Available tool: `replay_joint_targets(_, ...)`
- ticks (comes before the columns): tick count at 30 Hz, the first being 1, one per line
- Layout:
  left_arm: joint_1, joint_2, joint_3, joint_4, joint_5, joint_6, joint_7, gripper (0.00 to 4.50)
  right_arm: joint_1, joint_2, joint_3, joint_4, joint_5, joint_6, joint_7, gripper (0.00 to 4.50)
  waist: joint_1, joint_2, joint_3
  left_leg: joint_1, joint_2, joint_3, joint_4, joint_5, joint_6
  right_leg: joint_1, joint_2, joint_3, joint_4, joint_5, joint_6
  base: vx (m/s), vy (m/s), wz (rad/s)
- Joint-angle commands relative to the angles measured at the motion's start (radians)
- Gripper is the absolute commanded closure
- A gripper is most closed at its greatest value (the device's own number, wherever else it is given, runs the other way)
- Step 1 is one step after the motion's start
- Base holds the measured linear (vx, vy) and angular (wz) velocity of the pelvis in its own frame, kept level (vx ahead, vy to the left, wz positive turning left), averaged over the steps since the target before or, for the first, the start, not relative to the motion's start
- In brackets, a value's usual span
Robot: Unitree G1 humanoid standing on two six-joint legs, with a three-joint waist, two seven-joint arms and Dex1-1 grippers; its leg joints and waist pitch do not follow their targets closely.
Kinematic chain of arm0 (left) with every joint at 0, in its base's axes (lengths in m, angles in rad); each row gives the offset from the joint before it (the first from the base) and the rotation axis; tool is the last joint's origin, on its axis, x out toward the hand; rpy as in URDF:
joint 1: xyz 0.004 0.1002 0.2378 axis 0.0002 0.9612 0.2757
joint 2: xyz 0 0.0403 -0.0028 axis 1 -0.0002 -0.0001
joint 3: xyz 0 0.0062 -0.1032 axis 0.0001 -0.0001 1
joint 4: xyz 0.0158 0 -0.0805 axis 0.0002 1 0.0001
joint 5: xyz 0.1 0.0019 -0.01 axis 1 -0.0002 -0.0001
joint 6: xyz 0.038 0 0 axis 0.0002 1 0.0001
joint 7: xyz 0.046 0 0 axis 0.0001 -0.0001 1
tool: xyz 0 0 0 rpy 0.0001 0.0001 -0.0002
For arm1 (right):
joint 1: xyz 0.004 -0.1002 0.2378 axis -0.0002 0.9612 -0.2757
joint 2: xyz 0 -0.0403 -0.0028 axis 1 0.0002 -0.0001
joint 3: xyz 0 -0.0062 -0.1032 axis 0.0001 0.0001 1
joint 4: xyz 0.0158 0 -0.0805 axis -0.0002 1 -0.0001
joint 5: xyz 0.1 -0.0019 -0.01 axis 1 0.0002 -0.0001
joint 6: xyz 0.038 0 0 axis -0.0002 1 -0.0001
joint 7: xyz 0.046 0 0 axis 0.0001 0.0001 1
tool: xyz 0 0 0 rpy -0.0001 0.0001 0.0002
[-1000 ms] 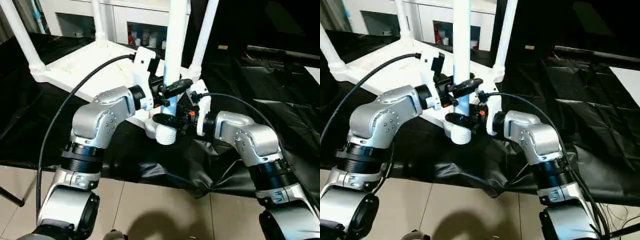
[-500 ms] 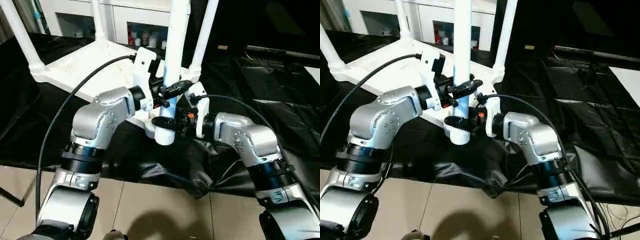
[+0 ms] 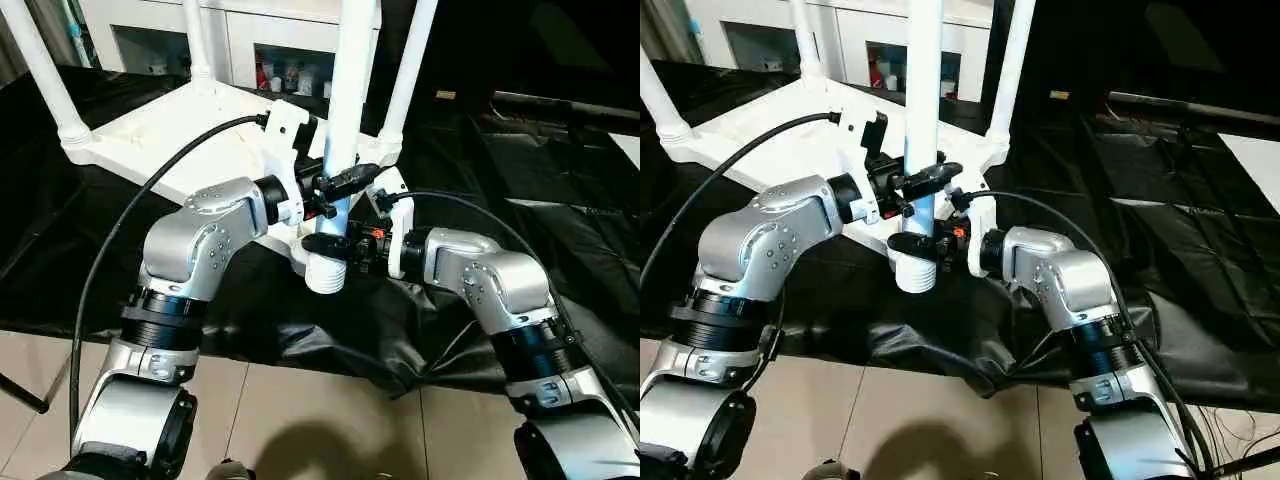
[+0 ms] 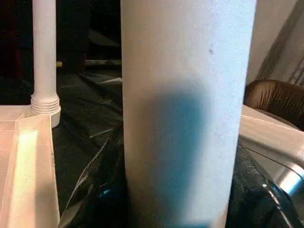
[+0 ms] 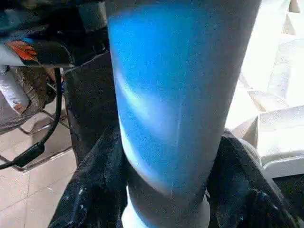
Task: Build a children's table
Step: Pick table leg
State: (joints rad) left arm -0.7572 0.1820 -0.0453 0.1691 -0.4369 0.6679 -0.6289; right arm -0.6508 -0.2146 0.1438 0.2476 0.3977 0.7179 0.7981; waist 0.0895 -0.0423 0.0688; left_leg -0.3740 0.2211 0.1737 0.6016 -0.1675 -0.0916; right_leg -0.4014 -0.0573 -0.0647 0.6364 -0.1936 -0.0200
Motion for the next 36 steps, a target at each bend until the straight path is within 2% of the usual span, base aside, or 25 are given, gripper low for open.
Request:
replay_joint_targets(1,-0.020,-0.011,-0.006,-0.029,-0.016,0.002,-0.010,2.62,-0.007,-0.001,-0.016,0.007,0.014,0.013,0.009,2.62,0.001,-0.002,-0.083,0.011,0.005,0.004,-0.059,-0.089,-0.009,0.063,-0.067,0.048,-0.068,-0.079,-0.176,0.000,0.000,0.00)
replay_joint_targets(5,-0.023,-0.009,-0.006,-0.022,0.008,-0.006,0.020,2.62,-0.007,-0.003,-0.016,0.006,0.015,0.011,0.011,2.63,0.001,-0.001,-0.084,0.011,0.006,0.004,-0.058,-0.086,-0.008,0.063,-0.067,0.049,-0.067,-0.073,-0.178,0.000,0.000,0.00)
replay_joint_targets(7,-0.025,-0.012,0.017,-0.021,-0.021,0.036,0.022,2.06,-0.008,-0.004,-0.019,0.007,0.013,0.007,0.009,2.63,0.000,-0.002,-0.084,0.010,0.005,0.005,-0.058,-0.086,-0.008,0.064,-0.067,0.049,-0.067,-0.071,-0.179,0.000,0.000,0.00)
replay_joint_targets(10,-0.023,-0.028,0.049,-0.019,-0.052,0.029,0.018,1.86,-0.012,-0.001,-0.029,0.014,0.011,-0.001,0.000,2.63,0.001,-0.003,-0.083,0.010,0.004,0.005,-0.057,-0.085,-0.007,0.063,-0.067,0.049,-0.068,-0.075,-0.182,0.000,0.000,0.00)
replay_joint_targets(12,-0.024,-0.061,0.093,-0.005,-0.091,-0.030,0.006,1.64,-0.016,0.003,-0.039,0.021,0.011,-0.012,-0.009,2.64,0.001,-0.003,-0.083,0.009,0.004,0.006,-0.057,-0.087,-0.006,0.064,-0.068,0.049,-0.071,-0.077,-0.187,0.000,0.000,0.00)
replay_joint_targets(13,-0.023,-0.104,0.159,0.008,-0.164,-0.082,-0.017,1.64,-0.021,0.009,-0.054,0.028,0.014,-0.025,-0.017,2.64,0.002,-0.002,-0.083,0.010,0.004,0.005,-0.057,-0.088,-0.005,0.064,-0.068,0.049,-0.070,-0.072,-0.190,0.000,0.000,0.00)
replay_joint_targets(14,-0.023,-0.114,0.174,0.012,-0.180,-0.093,-0.021,1.59,-0.021,0.011,-0.057,0.030,0.015,-0.029,-0.018,2.64,0.003,-0.004,-0.084,0.006,0.001,0.007,-0.055,-0.083,-0.003,0.067,-0.070,0.049,-0.071,-0.062,-0.199,0.000,0.000,0.00)
replay_joint_targets(15,-0.025,-0.144,0.232,0.024,-0.254,-0.092,-0.025,1.57,-0.025,0.018,-0.073,0.034,0.020,-0.042,-0.028,2.64,0.004,-0.001,-0.086,0.008,0.003,0.005,-0.055,-0.083,-0.003,0.067,-0.070,0.048,-0.066,-0.047,-0.208,0.000,0.000,0.00)
replay_joint_targets(17,-0.026,-0.163,0.271,0.030,-0.303,-0.104,-0.033,1.57,-0.028,0.026,-0.090,0.036,0.028,-0.053,-0.037,2.64,0.003,-0.002,-0.084,0.010,0.002,0.006,-0.056,-0.095,0.002,0.065,-0.067,0.048,-0.069,-0.054,-0.209,0.000,0.000,0.00)
replay_joint_targets(18,-0.033,-0.181,0.309,0.037,-0.346,-0.117,-0.032,1.57,-0.030,0.034,-0.110,0.039,0.035,-0.066,-0.051,2.64,0.004,0.002,-0.085,0.010,0.003,0.005,-0.056,-0.096,0.003,0.065,-0.067,0.048,-0.069,-0.056,-0.207,0.000,0.000,0.00)
replay_joint_targets(21,-0.051,-0.201,0.378,0.058,-0.398,-0.142,-0.019,1.57,-0.033,0.046,-0.150,0.047,0.041,-0.100,-0.088,2.64,0.003,0.002,-0.085,0.011,0.002,0.005,-0.056,-0.103,0.002,0.066,-0.065,0.047,-0.071,-0.059,-0.205,0.000,0.000,0.00)
replay_joint_targets(22,-0.056,-0.197,0.391,0.064,-0.391,-0.164,-0.009,1.57,-0.032,0.050,-0.168,0.051,0.037,-0.123,-0.113,2.64,0.002,0.009,-0.084,0.012,0.003,0.004,-0.057,-0.108,-0.002,0.064,-0.065,0.047,-0.071,-0.063,-0.201,0.000,0.000,0.00)
replay_joint_targets(23,-0.056,-0.192,0.392,0.064,-0.383,-0.171,-0.004,1.57,-0.031,0.051,-0.175,0.051,0.031,-0.137,-0.128,2.64,0.002,0.009,-0.084,0.012,0.003,0.004,-0.057,-0.108,-0.002,0.064,-0.065,0.047,-0.071,-0.063,-0.201,0.000,0.000,0.00)
replay_joint_targets(24,-0.057,-0.185,0.393,0.065,-0.367,-0.184,0.002,1.57,-0.028,0.051,-0.186,0.052,0.018,-0.164,-0.153,2.64,0.000,0.006,-0.085,0.013,0.003,0.003,-0.058,-0.112,-0.008,0.065,-0.064,0.047,-0.071,-0.066,-0.190,0.000,0.000,0.00)
replay_joint_targets(25,-0.053,-0.172,0.384,0.063,-0.339,-0.189,0.012,1.57,-0.027,0.048,-0.189,0.055,-0.004,-0.192,-0.180,2.64,0.001,0.010,-0.084,0.014,0.003,0.004,-0.058,-0.112,-0.009,0.063,-0.064,0.047,-0.072,-0.068,-0.188,0.000,0.000,0.00)
replay_joint_targets(27,-0.030,-0.123,0.320,0.060,-0.196,-0.255,0.050,1.57,-0.023,0.041,-0.204,0.061,-0.041,-0.239,-0.239,2.64,-0.001,0.011,-0.085,0.014,0.007,0.000,-0.062,-0.105,-0.014,0.063,-0.064,0.047,-0.073,-0.068,-0.161,0.000,0.000,0.00)
replay_joint_targets(28,-0.030,-0.123,0.320,0.060,-0.196,-0.255,0.050,1.57,-0.023,0.041,-0.204,0.061,-0.041,-0.239,-0.239,2.64,-0.005,0.011,-0.085,0.015,0.006,0.001,-0.061,-0.104,-0.018,0.064,-0.061,0.047,-0.069,-0.064,-0.154,0.000,0.000,0.00)
replay_joint_targets(29,-0.018,-0.081,0.273,0.075,-0.107,-0.268,0.081,1.57,-0.018,0.033,-0.210,0.065,-0.070,-0.262,-0.281,2.64,-0.004,0.011,-0.086,0.016,0.005,0.001,-0.060,-0.099,-0.019,0.065,-0.062,0.047,-0.069,-0.057,-0.154,0.000,0.000,0.00)
replay_joint_targets(30,0.011,0.027,0.139,0.118,0.084,-0.342,0.080,1.57,0.002,0.010,-0.217,0.062,-0.110,-0.283,-0.334,2.64,-0.002,0.007,-0.087,0.017,0.006,-0.002,-0.062,-0.089,-0.018,0.063,-0.062,0.047,-0.070,-0.069,-0.127,0.000,0.000,0.00)
replay_joint_targets(31,0.011,0.031,0.133,0.122,0.089,-0.341,0.079,1.57,0.003,0.009,-0.217,0.062,-0.111,-0.284,-0.336,2.64,-0.003,0.010,-0.086,0.017,0.005,-0.001,-0.062,-0.090,-0.022,0.062,-0.061,0.048,-0.070,-0.074,-0.116,0.000,0.000,0.00)
replay_joint_targets(32,0.006,0.083,0.068,0.166,0.157,-0.340,0.069,1.57,0.015,-0.001,-0.216,0.056,-0.127,-0.289,-0.350,2.64,-0.002,0.004,-0.085,0.018,0.004,0.000,-0.063,-0.085,-0.025,0.061,-0.061,0.048,-0.070,-0.086,-0.101,0.000,0.000,0.00)
replay_joint_targets(33,-0.015,0.144,-0.019,0.240,0.249,-0.361,0.055,1.57,0.027,-0.008,-0.218,0.048,-0.136,-0.286,-0.360,2.64,-0.002,0.008,-0.084,0.020,0.002,0.001,-0.063,-0.088,-0.029,0.057,-0.059,0.050,-0.072,-0.101,-0.088,0.000,0.000,0.00)
replay_joint_targets(34,-0.033,0.169,-0.063,0.289,0.295,-0.377,0.047,1.57,0.031,-0.005,-0.225,0.044,-0.130,-0.280,-0.362,2.64,-0.004,0.008,-0.085,0.018,0.000,0.001,-0.064,-0.092,-0.036,0.061,-0.061,0.051,-0.071,-0.097,-0.089,0.000,0.000,0.00)
replay_joint_targets(35,-0.033,0.169,-0.063,0.289,0.295,-0.377,0.047,1.57,0.031,-0.005,-0.225,0.044,-0.130,-0.280,-0.362,2.64,-0.004,0.009,-0.087,0.018,0.001,0.002,-0.063,-0.089,-0.040,0.060,-0.061,0.051,-0.068,-0.083,-0.095,0.000,0.000,0.00)
replay_joint_targets(36,-0.066,0.199,-0.127,0.374,0.361,-0.407,0.034,1.57,0.037,-0.002,-0.229,0.038,-0.127,-0.281,-0.366,2.64,-0.006,0.014,-0.088,0.018,0.001,0.001,-0.063,-0.082,-0.041,0.059,-0.060,0.050,-0.066,-0.053,-0.113,0.000,0.000,0.00)
